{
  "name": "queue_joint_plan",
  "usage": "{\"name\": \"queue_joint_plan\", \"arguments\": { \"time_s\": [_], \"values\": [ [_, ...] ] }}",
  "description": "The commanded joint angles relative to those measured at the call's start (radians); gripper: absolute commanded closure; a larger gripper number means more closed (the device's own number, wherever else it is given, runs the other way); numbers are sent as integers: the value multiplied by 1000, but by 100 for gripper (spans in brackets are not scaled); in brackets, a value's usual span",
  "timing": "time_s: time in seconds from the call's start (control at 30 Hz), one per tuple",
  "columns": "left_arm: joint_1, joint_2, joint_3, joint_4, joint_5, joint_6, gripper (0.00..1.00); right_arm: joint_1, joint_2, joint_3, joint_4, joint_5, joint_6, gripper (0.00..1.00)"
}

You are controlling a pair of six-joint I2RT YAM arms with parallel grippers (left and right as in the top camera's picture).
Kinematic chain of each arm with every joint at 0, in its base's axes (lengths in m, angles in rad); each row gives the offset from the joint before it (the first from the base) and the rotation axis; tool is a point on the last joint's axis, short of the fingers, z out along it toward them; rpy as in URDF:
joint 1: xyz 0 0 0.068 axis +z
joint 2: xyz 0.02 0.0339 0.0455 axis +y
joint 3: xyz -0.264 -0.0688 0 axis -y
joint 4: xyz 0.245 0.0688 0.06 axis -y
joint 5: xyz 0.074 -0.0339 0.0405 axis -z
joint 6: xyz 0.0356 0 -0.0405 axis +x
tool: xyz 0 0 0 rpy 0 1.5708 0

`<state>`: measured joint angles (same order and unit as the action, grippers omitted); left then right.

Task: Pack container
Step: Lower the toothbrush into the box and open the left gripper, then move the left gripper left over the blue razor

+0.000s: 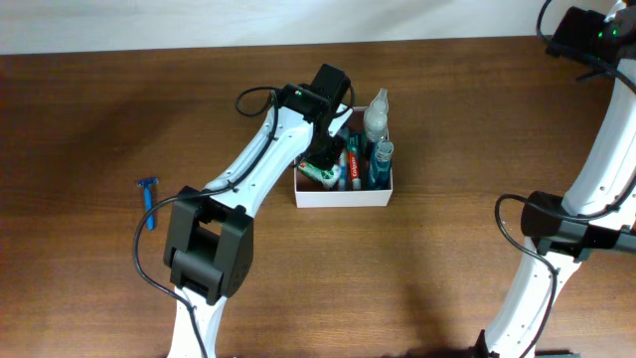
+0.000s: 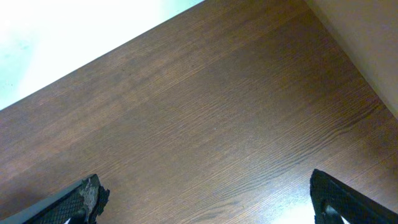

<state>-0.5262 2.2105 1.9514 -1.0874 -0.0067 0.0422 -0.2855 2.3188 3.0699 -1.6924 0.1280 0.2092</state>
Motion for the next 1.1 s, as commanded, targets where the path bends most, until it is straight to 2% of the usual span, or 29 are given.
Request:
{"name": "queue_joint_plan", "arguments": {
  "time_s": [0.0, 0.03, 0.1, 0.13, 0.27, 0.5, 0.6, 0.63, 0.73, 1.07],
  "values": [
    [3, -1, 26, -5, 24, 11, 62, 4, 5, -3, -6, 12, 1, 2],
    [3, -5, 49, -11, 33, 11, 59, 3, 5, -3, -6, 12, 1, 2],
    [5, -14, 105, -24, 47, 9, 39, 3, 5, -3, -6, 12, 1, 2],
    [7, -18, 136, -32, 44, 3, 33, 3, 5, -3, -6, 12, 1, 1],
    [34, -42, 306, -78, 43, 3, 17, 3, 5, -3, -6, 12, 1, 2],
    [166, -79, 505, -202, -43, -35, 13, 3, 5, -3, -6, 12, 1, 2],
    [235, -93, 512, -231, -43, -35, 13, 4, 5, -3, -6, 12, 1, 1],
    [259, -95, 512, -246, -43, -35, 7, 4, 5, -3, -6, 12, 1, 2],
    [329, -96, 512, -313, -45, -50, 4, 4, 5, -3, -6, 12, 1, 2],
    [545, -96, 505, -528, -42, -209, 4, 3, 5, -3, -6, 12, 1, 2]
  ]
}}
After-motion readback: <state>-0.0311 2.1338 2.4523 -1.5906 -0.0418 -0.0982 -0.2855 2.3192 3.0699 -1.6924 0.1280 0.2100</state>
